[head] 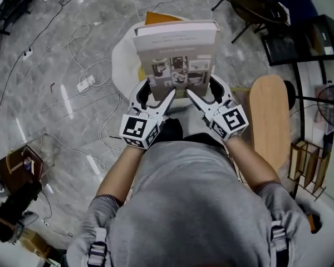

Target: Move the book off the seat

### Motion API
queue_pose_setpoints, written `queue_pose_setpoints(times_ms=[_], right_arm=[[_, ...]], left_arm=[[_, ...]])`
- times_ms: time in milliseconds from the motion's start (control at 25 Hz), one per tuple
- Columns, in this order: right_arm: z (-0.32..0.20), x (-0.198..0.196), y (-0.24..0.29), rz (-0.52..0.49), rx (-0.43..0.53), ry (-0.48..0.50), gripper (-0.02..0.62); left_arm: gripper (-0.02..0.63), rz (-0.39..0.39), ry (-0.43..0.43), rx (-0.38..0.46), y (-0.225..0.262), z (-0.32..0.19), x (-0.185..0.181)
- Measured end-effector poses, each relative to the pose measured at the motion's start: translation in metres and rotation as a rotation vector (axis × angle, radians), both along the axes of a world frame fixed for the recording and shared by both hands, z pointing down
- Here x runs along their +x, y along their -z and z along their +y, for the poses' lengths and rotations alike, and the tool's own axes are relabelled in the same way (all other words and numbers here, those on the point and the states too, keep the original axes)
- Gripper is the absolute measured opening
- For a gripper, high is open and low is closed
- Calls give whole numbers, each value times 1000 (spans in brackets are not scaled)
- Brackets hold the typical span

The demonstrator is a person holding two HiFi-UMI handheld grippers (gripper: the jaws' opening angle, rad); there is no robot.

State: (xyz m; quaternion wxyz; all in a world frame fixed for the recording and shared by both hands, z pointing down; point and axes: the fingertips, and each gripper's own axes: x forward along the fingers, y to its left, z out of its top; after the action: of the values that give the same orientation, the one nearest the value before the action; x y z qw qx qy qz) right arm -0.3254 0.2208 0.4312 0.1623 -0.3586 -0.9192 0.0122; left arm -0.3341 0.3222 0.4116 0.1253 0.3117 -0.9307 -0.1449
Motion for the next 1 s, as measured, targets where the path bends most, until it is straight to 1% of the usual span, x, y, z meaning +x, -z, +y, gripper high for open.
queue_pose_setpoints(times_ms=[120,200,280,360,440,600,640,720,800,880,920,1000], right_arm=[[-3,8,12,-25,8,-73,339],[-23,20,19,-48,10,-124,339],[-65,48,26,-75,0,-181,339],[-110,85,34,-99,-21,-238,339],[-138,111,40,-111,-39,-283,339],[-140,118,43,-113,-31,-342,337],[-144,126,43,-115,-27,-361,337],[-173,164,45,-128,-29,-412,337],[-221,217,50,-148,-39,-472,336],[-258,254,53,-160,-43,-521,336],[-266,261,54,-163,-43,-542,336],[-267,263,56,-168,-41,-581,336]], left_arm=[[348,-30,-75,7,12,-3,0],[348,-49,-126,11,18,-24,7],[348,-73,-181,2,27,-67,30],[348,-98,-237,-15,38,-114,62],[348,-115,-283,-30,46,-145,85],[348,-110,-349,-33,48,-150,86],[348,-110,-369,-33,48,-155,93],[348,-123,-421,-39,51,-186,126],[348,-143,-480,-49,57,-237,174],[348,-159,-529,-57,63,-277,208],[348,-167,-549,-60,64,-286,214],[349,-178,-587,-61,66,-289,213]])
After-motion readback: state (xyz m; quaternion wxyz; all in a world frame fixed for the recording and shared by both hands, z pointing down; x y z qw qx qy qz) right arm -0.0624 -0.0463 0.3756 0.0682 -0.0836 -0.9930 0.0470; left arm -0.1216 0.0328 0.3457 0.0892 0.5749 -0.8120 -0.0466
